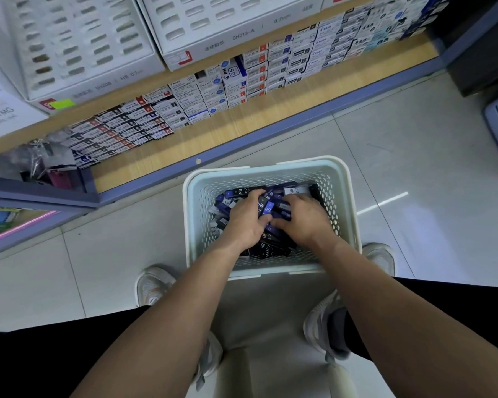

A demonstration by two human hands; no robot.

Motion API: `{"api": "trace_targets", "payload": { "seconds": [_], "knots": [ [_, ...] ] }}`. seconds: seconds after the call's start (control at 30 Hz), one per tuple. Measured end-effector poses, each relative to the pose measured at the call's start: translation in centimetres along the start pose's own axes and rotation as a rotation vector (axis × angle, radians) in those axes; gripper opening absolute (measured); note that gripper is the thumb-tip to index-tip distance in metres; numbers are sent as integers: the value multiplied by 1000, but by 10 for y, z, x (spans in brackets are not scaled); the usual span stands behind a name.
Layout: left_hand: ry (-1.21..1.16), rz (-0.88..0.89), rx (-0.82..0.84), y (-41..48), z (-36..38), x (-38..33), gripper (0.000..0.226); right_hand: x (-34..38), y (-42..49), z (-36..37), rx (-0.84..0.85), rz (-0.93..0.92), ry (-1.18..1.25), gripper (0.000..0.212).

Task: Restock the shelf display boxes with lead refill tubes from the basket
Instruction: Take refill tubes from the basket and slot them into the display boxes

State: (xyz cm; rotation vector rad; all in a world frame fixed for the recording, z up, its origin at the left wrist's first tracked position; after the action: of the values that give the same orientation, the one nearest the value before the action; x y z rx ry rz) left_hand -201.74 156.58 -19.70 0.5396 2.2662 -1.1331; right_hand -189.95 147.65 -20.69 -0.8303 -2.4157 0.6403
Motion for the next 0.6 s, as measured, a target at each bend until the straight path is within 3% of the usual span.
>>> {"api": "trace_targets", "payload": {
  "seconds": [0.23,0.33,0.47,0.6],
  "knots": [
    [-157,-27,-46,-2,-6,1,55,4,4,-9,35,-102,286,32],
    [-318,-54,-135,-6,-6,-2,52,3,-1,-9,-2,-115,439,4],
    [-392,-74,-216,-12,-4,-8,46,3,-10,-9,-56,-70,528,26],
    [-500,-134,-268,-13,-4,-6,36,0,-17,-15,-64,19,723,10]
  ]
}}
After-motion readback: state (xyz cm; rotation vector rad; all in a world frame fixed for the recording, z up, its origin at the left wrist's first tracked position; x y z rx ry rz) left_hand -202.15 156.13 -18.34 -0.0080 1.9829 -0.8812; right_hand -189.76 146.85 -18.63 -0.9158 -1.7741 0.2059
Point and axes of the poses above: each hand's wrist, its own y-axis towards the middle knuckle, its own z-axis out of the palm, x = y × z, the point moved 3 cm from there along y, towards the middle knuckle, and after that the axes turned 7 degrees about -y, right-handed, at the moved point
